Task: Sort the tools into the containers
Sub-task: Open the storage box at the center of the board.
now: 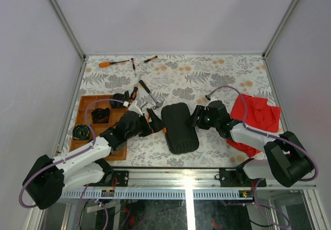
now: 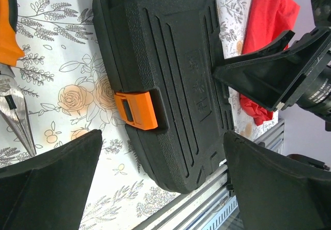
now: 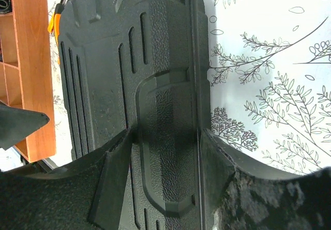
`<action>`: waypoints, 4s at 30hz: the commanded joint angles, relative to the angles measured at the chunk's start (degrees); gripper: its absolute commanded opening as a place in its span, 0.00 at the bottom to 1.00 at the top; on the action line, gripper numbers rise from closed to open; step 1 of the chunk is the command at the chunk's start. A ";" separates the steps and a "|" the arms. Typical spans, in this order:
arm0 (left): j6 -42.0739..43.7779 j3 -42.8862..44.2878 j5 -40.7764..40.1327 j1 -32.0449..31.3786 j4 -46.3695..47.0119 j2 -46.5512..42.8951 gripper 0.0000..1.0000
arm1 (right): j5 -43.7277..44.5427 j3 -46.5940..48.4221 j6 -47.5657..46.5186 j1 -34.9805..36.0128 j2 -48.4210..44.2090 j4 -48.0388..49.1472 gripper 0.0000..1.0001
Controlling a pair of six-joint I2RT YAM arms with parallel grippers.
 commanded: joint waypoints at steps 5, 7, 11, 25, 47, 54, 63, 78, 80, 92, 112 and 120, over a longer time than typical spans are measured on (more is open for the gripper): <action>-0.97 -0.47 1.55 1.39 4.26 1.55 0.99 | 1.62 -3.32 2.28 -1.22 1.82 -3.08 0.51; -1.45 -0.66 1.73 1.90 4.48 2.64 0.99 | 2.10 -4.04 3.06 -1.57 1.84 -3.05 0.51; -2.09 -1.55 7.48 3.15 10.35 5.33 0.92 | 1.82 -5.33 4.77 -2.58 1.92 -1.76 0.50; -10.46 -5.28 10.23 5.37 24.33 13.70 0.92 | -1.16 -6.66 6.72 -4.25 4.27 2.36 0.50; -9.81 -10.00 13.52 5.51 35.62 19.79 0.86 | -6.43 -1.62 -8.04 -4.28 -3.91 3.71 0.76; -9.10 -9.27 14.28 5.51 36.28 21.76 0.84 | -10.17 2.23 -11.27 -4.20 0.68 4.13 0.77; -9.05 -9.23 14.36 5.46 36.89 22.67 0.83 | -11.65 4.95 -12.26 -4.22 5.35 2.98 0.73; -11.46 -10.57 13.47 5.51 40.06 22.65 0.85 | -7.91 3.02 -8.93 -4.70 10.16 1.38 0.58; -11.75 -10.54 13.38 5.51 40.44 22.83 0.85 | -7.51 1.80 -7.76 -5.28 10.27 1.93 0.56; -14.86 -12.65 13.70 5.55 48.67 27.43 0.85 | -8.01 -1.90 -5.36 -7.67 10.74 4.06 0.55; -19.98 -13.52 16.51 5.51 65.84 37.91 0.73 | -12.50 -2.28 -5.86 -8.18 7.90 7.22 0.62; -17.16 -10.57 16.28 5.51 59.14 34.22 0.64 | -12.68 -2.39 -8.32 -8.16 2.99 6.35 0.72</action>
